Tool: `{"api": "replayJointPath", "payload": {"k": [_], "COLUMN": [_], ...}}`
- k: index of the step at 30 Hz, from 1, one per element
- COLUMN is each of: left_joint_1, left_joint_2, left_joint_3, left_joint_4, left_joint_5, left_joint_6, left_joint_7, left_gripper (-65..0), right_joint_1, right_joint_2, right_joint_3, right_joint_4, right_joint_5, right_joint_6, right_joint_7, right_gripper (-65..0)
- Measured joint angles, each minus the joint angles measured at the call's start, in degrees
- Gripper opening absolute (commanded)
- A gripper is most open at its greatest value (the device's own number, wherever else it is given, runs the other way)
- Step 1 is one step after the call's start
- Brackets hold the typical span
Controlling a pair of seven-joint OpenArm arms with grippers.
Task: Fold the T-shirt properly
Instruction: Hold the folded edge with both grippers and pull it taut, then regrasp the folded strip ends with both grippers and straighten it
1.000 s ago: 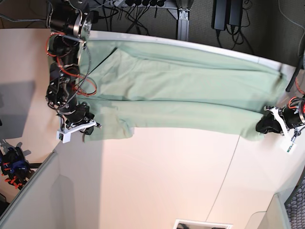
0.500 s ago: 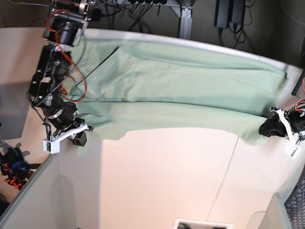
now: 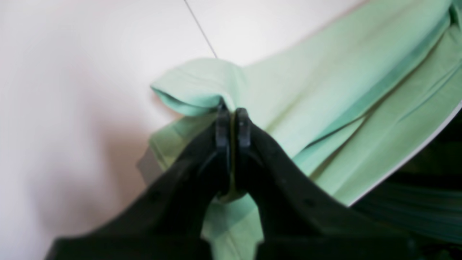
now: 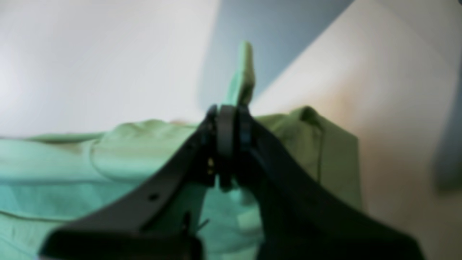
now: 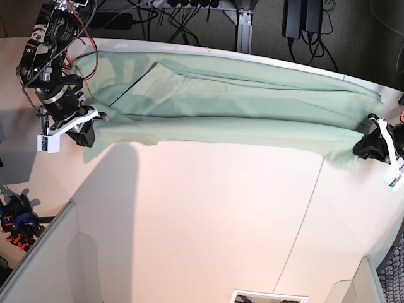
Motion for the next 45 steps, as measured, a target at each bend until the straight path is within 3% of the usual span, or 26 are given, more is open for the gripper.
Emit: {"api": "replayJointPath", "payload": {"k": [4,6,7,9,11,19,25,32,40,43,45], "left_joint_1": [2.51,3.82,4.20,4.72,4.72,5.68,12.13,13.92,13.62,13.62,13.60], "left_joint_2": [-1.51,-1.60,-1.55,-1.57,-1.57,-1.42,0.24,5.20,7.45,8.02,8.28], "left_joint_3": [-0.02,-0.02,0.00,0.02,0.02,-7.96,-13.38,-13.38,-13.49,-13.46,-13.49], "left_joint_4": [0.04,0.02,0.02,0.02,0.02,0.02,0.02,0.02,0.02,0.02,0.02], "left_joint_5": [1.25,1.42,1.38,1.38,1.55,2.23,3.48,2.56,2.36,6.27,7.93], "left_joint_6": [0.00,0.02,0.00,0.02,0.02,0.00,2.97,3.02,3.02,4.02,4.33], "left_joint_7": [-1.97,-2.40,-2.43,-2.47,-2.45,-1.97,-2.45,-2.47,-2.54,-5.07,-6.05], "left_gripper": [-35.2,-28.6,-28.6,-28.6,-28.6,-28.6,-28.6,-28.6,-28.4,-27.8,-22.9], "right_joint_1": [-2.91,-3.72,-3.82,-3.89,-3.89,-3.91,-3.74,-3.56,-3.56,-3.58,-3.58], "right_joint_2": [-0.26,-0.28,-0.28,-0.28,-0.28,-0.44,-1.18,-3.93,-4.11,-4.11,-4.11], "right_joint_3": [0.33,0.31,0.31,0.33,0.33,0.33,0.39,0.39,0.39,0.39,0.39], "right_joint_4": [-0.02,-0.07,-0.07,-0.07,-0.07,-0.07,-0.07,-0.07,-0.07,-0.07,-0.07], "right_joint_5": [-3.06,-3.06,-3.15,-3.67,-3.67,-3.67,-3.61,-3.45,-3.45,-3.45,-3.45], "right_joint_6": [-0.02,-0.02,-0.02,-0.02,-0.02,-0.04,-0.04,-0.04,-0.04,-0.02,-0.02], "right_joint_7": [-0.37,-0.37,-0.35,-0.13,-0.13,1.01,1.81,1.84,1.79,1.79,1.77], "right_gripper": [-65.0,-65.0,-58.9,-40.8,-31.7,-31.4,-31.4,-31.4,-31.4,-31.4,-31.4]}}
